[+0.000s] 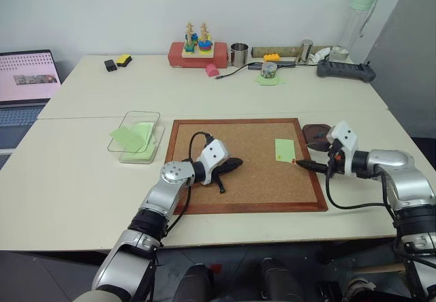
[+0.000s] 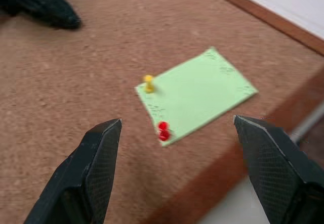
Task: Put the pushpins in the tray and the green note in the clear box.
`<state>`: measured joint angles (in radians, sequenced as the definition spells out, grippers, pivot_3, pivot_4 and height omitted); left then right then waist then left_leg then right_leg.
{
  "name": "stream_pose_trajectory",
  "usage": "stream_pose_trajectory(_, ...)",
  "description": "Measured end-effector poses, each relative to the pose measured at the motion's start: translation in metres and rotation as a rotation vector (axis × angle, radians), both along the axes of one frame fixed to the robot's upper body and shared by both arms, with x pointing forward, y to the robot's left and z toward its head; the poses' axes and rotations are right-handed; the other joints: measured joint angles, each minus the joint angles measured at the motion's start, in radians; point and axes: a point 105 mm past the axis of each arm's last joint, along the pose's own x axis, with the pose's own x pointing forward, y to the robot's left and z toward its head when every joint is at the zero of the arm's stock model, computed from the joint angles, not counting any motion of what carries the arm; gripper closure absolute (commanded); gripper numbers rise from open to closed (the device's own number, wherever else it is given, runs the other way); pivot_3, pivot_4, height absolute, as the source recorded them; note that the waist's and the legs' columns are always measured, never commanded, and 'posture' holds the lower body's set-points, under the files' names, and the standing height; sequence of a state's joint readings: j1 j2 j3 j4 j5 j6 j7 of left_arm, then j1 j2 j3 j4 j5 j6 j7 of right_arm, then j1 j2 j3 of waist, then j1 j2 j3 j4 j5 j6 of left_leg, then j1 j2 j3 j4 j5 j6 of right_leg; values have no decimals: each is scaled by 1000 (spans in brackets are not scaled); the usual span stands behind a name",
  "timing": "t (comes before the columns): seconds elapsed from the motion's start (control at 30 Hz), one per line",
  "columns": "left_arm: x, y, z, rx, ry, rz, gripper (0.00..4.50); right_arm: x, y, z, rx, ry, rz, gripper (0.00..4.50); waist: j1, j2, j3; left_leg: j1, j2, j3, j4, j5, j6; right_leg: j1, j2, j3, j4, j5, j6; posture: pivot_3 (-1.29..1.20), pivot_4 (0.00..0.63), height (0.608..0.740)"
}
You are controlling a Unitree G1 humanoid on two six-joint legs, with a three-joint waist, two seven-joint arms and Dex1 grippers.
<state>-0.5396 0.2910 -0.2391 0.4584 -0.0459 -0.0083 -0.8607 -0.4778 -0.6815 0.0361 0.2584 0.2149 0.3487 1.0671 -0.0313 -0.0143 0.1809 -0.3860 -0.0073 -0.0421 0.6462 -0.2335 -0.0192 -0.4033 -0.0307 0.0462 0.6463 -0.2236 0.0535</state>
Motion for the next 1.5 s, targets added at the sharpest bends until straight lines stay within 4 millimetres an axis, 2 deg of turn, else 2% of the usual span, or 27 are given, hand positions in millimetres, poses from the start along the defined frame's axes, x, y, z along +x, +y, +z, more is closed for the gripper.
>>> stream_pose_trajectory(0.17, -1, 0, 0, 0, 0, -2, 4500, 4, 3, -5, 6, -5, -11, 802, 0, 0, 0, 0, 0, 0, 0, 0, 0, 0, 0, 0, 0, 0, 0, 0, 150, 740)
stream_pose_trajectory(0.23, -1, 0, 0, 0, -1, -3, 4500, 6, 2, -8, 1, -1, -17, 1167, 0, 0, 0, 0, 0, 0, 0, 0, 0, 0, 0, 0, 0, 0, 0, 0, 150, 740)
stream_pose_trajectory(0.3, -2, 0, 0, 0, -3, -4, 4500, 8, 0, -12, -14, 1, -25, 1302, 0, 0, 0, 0, 0, 0, -1, 0, 0, 0, 0, 0, -1, 0, 0, 0, 150, 740)
stream_pose_trajectory(0.33, -2, 0, 0, 0, -3, -4, 4500, 8, -1, -13, -15, 2, -26, 1629, 0, 0, 0, 0, 0, 0, -1, 0, 0, 0, 0, 0, -1, 0, 0, 0, 150, 740)
stream_pose_trajectory(0.67, -2, 0, 0, 1, -6, -4, 4500, 8, 1, -18, -20, -13, -8, 3424, 0, 0, 0, 0, 0, 0, -1, 0, 0, 0, 1, 0, -1, 0, 0, 0, 150, 740)
stream_pose_trajectory(0.7, -2, 0, 0, 1, -6, -4, 4500, 8, 2, -18, -20, -13, -4, 3787, -1, 0, 0, 0, 0, 0, -1, 0, 0, 0, 1, 0, -1, 0, 0, 0, 150, 740)
stream_pose_trajectory(0.83, -2, 0, 0, 2, -7, -2, 4500, 6, 5, -20, -26, -10, 25, 4494, -1, 0, 0, 0, 0, 0, -1, 0, 0, 0, 1, 0, -1, 0, 0, 0, 150, 740)
stream_pose_trajectory(1.17, -3, 0, 0, 3, -8, -3, 4500, 3, 4, -15, 8, 22, 20, 4494, 0, 0, 0, 0, 0, 0, -1, 0, 0, 0, 1, 0, -1, 0, 0, 0, 150, 740)
stream_pose_trajectory(1.3, -2, 0, 0, 5, -8, -2, 4500, 1, 8, 3, 100, 23, 33, 4494, 0, 0, 0, 0, 1, -1, -1, 0, 0, 0, 1, 0, -1, 0, 0, 0, 150, 740)
stream_pose_trajectory(1.5, -2, 0, -1, 10, -10, -3, 4500, -1, 5, 16, 169, 47, 11, 4494, 0, 0, 0, 0, 1, -1, -1, 0, 0, 0, 1, 0, -1, 0, -1, 0, 150, 740)
